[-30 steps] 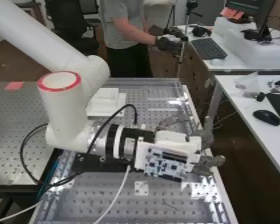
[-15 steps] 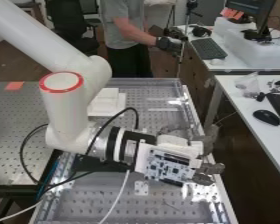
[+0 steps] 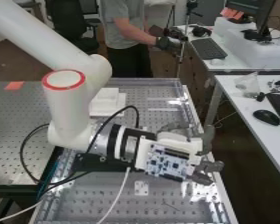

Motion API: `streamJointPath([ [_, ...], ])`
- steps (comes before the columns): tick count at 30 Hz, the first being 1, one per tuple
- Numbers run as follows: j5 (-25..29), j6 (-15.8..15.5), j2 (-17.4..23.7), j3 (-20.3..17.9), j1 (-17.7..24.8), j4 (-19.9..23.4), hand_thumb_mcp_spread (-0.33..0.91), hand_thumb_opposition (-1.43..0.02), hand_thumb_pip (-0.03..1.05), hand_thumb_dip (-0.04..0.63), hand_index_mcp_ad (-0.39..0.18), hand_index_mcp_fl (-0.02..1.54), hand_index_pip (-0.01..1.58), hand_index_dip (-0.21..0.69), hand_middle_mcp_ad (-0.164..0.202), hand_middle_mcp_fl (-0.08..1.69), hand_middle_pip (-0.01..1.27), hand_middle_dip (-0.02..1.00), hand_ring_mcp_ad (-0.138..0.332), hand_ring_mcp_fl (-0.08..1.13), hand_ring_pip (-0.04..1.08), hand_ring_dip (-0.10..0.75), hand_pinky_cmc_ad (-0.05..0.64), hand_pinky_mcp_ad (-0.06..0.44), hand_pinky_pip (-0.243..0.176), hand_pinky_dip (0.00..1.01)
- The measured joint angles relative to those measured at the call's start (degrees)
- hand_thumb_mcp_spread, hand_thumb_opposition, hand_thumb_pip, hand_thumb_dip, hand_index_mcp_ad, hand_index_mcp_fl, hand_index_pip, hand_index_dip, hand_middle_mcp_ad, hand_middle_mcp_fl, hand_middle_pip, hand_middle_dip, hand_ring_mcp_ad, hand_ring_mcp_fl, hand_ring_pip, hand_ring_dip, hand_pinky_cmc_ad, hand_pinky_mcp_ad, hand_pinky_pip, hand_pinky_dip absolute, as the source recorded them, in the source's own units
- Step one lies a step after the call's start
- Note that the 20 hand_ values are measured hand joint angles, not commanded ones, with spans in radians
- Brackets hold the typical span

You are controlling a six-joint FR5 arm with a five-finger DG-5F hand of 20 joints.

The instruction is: Grab the chopstick and place it in the clear container

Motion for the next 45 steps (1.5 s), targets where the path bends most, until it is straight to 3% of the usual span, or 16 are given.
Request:
streamJointPath([
  [9,1.04,-0.63,-0.01,-0.09,0.19,0.23,0.58,-0.85,0.46,0.309,-0.239,0.64,0.71,0.253,0.061,0.82,0.13,0.72,0.103,0.26,0.12,0.375,0.367,0.281,-0.096,0.15],
  [10,1.14,-0.7,-0.06,-0.02,0.17,0.22,0.58,-0.85,0.46,0.309,-0.237,0.64,0.71,0.257,0.061,0.84,0.13,0.72,0.103,0.26,0.12,0.379,0.367,0.281,-0.08,0.16],
  [22,1.85,-1.81,-0.97,1.52,-0.15,-0.16,0.61,-0.85,0.44,0.305,-0.258,0.69,0.69,0.244,0.061,0.89,0.13,0.72,0.087,0.33,0.12,0.405,0.353,0.281,-0.063,0.16],
  [41,2.25,-1.04,-0.94,0.67,0.54,-0.05,0.64,-0.85,0.41,0.309,-0.272,0.79,0.64,0.244,0.063,0.93,0.14,0.72,0.087,0.36,0.12,0.417,0.353,0.281,-0.052,0.16],
  [45,2.39,-0.95,-0.94,0.58,0.58,0.0,0.72,-0.94,0.41,0.305,-0.339,0.92,0.76,0.265,0.061,0.98,0.14,0.72,0.087,0.39,0.12,0.424,0.353,0.281,-0.049,0.16],
])
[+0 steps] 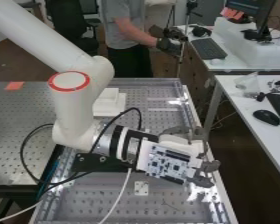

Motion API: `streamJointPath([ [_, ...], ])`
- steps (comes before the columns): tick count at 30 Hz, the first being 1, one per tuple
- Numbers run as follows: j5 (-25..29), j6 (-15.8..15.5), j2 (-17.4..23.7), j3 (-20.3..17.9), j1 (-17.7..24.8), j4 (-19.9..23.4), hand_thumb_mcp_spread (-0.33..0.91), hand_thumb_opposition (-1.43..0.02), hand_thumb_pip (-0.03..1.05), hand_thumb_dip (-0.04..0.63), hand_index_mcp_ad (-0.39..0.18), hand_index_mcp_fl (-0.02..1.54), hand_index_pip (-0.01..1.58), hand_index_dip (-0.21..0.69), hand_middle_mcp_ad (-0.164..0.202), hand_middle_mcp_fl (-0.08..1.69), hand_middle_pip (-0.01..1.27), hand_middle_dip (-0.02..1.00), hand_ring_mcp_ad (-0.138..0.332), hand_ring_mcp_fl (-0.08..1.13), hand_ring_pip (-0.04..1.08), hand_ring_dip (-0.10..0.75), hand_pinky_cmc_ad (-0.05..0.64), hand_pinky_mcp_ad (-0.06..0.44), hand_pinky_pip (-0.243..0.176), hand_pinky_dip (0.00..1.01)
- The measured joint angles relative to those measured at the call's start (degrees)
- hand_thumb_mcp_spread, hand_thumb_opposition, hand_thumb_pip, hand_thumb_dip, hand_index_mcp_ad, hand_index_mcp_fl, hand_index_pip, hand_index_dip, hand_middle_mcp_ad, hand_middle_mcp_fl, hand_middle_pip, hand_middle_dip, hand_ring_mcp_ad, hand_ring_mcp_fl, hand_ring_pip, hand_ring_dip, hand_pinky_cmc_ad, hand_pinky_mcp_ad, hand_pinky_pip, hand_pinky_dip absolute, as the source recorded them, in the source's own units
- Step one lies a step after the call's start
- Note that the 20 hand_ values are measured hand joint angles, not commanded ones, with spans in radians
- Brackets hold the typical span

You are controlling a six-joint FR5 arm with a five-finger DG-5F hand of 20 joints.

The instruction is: Grab the chopstick and place it in the clear container

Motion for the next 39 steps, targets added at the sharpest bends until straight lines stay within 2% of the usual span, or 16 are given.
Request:
streamJointPath([
  [4,0.11,-0.11,-0.07,0.23,-0.07,-0.14,0.75,-0.99,0.41,0.291,-0.372,0.93,0.78,0.286,0.061,1.0,0.14,0.72,0.087,0.41,0.11,0.428,0.353,0.281,-0.047,0.16],
  [7,-0.14,-0.26,-0.21,0.56,-0.15,-0.39,0.75,-0.99,0.41,0.291,-0.374,0.94,0.78,0.29,0.058,1.0,0.14,0.72,0.089,0.41,0.12,0.443,0.354,0.278,-0.051,0.15],
  [10,-0.31,-0.39,-0.33,0.86,-0.21,-0.65,0.75,-0.99,0.41,0.291,-0.375,0.95,0.76,0.288,0.061,1.01,0.14,0.72,0.087,0.43,0.12,0.445,0.354,0.281,-0.033,0.16],
  [13,-0.42,-0.65,-0.44,1.19,-0.25,-0.94,0.75,-0.99,0.41,0.291,-0.372,0.96,0.69,0.29,0.061,1.03,0.14,0.72,0.087,0.43,0.12,0.445,0.353,0.278,-0.035,0.16],
  [16,-0.42,-0.74,-0.6,1.66,-0.3,-1.4,0.69,-0.96,0.41,0.291,-0.372,0.88,0.59,0.29,0.061,1.02,0.14,0.72,0.087,0.43,0.12,0.445,0.353,0.281,-0.035,0.16],
  [22,-0.6,-0.78,-0.84,1.97,-0.33,-1.76,0.67,-0.9,0.4,0.293,-0.372,0.82,0.5,0.288,0.061,1.02,0.14,0.72,0.087,0.42,0.12,0.445,0.354,0.281,-0.031,0.16],
  [33,-0.02,-0.82,-0.98,1.95,-0.52,-1.73,0.65,-0.88,0.4,0.293,-0.372,0.81,0.46,0.279,0.061,1.02,0.14,0.72,0.087,0.42,0.11,0.445,0.354,0.278,-0.03,0.16],
  [39,-0.22,-0.86,-0.97,2.0,-0.59,-1.71,0.65,-0.88,0.4,0.29,-0.37,0.81,0.45,0.281,0.059,1.08,0.14,0.72,0.086,0.42,0.11,0.445,0.354,0.281,-0.03,0.16],
])
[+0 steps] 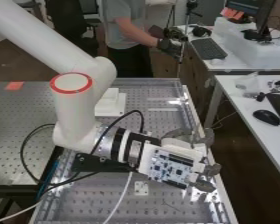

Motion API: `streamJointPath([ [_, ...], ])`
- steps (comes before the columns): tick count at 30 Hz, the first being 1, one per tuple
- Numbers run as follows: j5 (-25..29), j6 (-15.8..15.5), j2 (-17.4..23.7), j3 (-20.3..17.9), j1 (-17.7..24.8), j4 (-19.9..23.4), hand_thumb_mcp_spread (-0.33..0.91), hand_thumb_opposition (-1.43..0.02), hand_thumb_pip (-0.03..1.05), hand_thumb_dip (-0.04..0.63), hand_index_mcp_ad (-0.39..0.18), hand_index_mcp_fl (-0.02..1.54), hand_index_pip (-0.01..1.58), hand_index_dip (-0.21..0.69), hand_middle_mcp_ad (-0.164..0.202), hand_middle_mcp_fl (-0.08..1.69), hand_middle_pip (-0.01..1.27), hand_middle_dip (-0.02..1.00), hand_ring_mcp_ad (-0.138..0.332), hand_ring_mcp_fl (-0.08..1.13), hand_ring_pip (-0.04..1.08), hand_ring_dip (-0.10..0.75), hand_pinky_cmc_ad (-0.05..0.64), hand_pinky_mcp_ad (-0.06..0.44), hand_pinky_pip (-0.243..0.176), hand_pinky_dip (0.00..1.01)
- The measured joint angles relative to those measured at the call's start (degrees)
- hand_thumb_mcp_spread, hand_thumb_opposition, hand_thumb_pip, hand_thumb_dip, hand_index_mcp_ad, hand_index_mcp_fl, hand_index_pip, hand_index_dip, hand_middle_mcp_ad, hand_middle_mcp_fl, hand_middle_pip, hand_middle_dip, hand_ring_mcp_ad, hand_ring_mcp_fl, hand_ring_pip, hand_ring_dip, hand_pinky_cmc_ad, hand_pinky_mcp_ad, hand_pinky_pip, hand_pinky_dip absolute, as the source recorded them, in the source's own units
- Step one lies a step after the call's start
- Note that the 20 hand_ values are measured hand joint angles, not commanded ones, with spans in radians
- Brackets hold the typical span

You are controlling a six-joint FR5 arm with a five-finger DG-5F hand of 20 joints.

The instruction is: Grab the chopstick and place it in the clear container

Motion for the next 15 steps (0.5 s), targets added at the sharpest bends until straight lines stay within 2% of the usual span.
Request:
streamJointPath([
  [2,0.02,-0.11,0.02,0.01,0.01,-0.11,0.65,-0.88,0.4,0.29,-0.354,0.81,0.43,0.281,0.059,1.08,0.14,0.72,0.087,0.42,0.11,0.445,0.354,0.281,-0.03,0.16],
  [7,-0.09,-0.31,0.02,0.0,0.07,-0.28,0.65,-0.88,0.4,0.29,-0.354,0.81,0.43,0.281,0.054,1.09,0.14,0.72,0.066,0.43,0.11,0.445,0.351,0.279,-0.03,0.16],
  [15,-0.01,-0.25,0.03,-0.07,0.2,-0.31,0.65,-0.88,0.41,0.293,-0.354,0.84,0.42,0.281,0.051,1.17,0.14,0.72,0.066,0.42,0.11,0.445,0.354,0.279,-0.03,0.15],
])
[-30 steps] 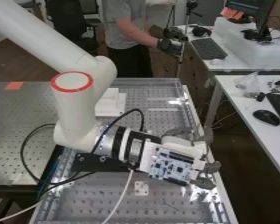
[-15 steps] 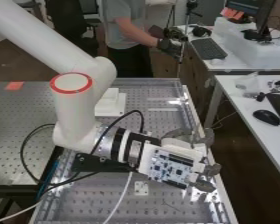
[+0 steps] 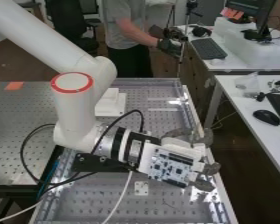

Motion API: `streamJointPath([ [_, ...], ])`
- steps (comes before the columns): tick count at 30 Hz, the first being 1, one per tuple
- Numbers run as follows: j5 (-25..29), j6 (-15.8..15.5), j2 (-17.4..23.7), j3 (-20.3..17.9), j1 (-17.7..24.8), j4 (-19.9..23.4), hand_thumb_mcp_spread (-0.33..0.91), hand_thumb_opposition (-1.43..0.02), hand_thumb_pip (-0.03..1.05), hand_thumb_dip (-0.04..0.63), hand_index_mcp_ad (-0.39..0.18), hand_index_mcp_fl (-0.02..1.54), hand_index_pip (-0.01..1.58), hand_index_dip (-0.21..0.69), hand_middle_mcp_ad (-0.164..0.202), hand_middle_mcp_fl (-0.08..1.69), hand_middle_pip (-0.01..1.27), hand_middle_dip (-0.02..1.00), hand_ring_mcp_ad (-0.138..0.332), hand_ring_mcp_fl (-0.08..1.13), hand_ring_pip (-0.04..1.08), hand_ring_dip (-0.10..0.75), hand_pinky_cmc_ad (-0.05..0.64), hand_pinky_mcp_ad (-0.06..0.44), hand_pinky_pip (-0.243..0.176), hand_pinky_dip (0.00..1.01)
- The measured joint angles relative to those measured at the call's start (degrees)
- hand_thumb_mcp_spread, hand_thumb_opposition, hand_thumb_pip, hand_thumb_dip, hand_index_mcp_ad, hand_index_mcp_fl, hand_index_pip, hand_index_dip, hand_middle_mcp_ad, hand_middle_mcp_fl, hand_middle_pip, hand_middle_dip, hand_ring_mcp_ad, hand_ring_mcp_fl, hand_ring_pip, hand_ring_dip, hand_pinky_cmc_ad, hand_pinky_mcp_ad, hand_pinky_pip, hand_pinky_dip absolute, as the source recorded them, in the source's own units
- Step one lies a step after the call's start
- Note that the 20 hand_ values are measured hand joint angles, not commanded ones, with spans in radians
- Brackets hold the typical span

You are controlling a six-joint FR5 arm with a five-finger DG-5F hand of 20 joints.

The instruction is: Grab the chopstick and place it in the clear container

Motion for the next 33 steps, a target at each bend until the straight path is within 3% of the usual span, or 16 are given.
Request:
streamJointPath([
  [4,0.03,-0.03,0.01,-0.05,0.05,0.06,0.67,-0.92,0.41,0.286,-0.356,0.86,0.4,0.281,0.044,1.18,0.15,0.72,0.07,0.43,0.11,0.445,0.354,0.281,-0.03,0.15],
  [10,0.13,-0.28,0.01,-0.09,0.09,-0.18,0.76,-1.0,0.46,0.29,-0.33,0.99,0.41,0.278,-0.007,1.2,0.15,0.72,0.072,0.43,0.12,0.445,0.354,0.279,-0.03,0.15],
  [12,0.1,-0.34,0.01,-0.12,0.09,-0.11,0.76,-1.0,0.45,0.29,-0.321,1.1,0.49,0.3,-0.009,1.2,0.15,0.71,0.066,0.45,0.12,0.445,0.354,0.281,-0.03,0.15],
  [17,0.24,-0.7,0.01,-0.13,0.05,0.1,0.77,-1.03,0.45,0.297,-0.319,1.12,0.53,0.318,-0.012,1.24,0.14,0.71,0.066,0.44,0.12,0.443,0.354,0.281,-0.031,0.15],
  [33,0.21,-2.98,-0.05,1.89,0.02,-0.26,0.77,-1.09,0.45,0.288,-0.152,1.15,0.55,0.335,-0.012,1.32,0.14,0.67,0.066,0.51,0.12,0.457,0.354,0.295,-0.016,0.16],
])
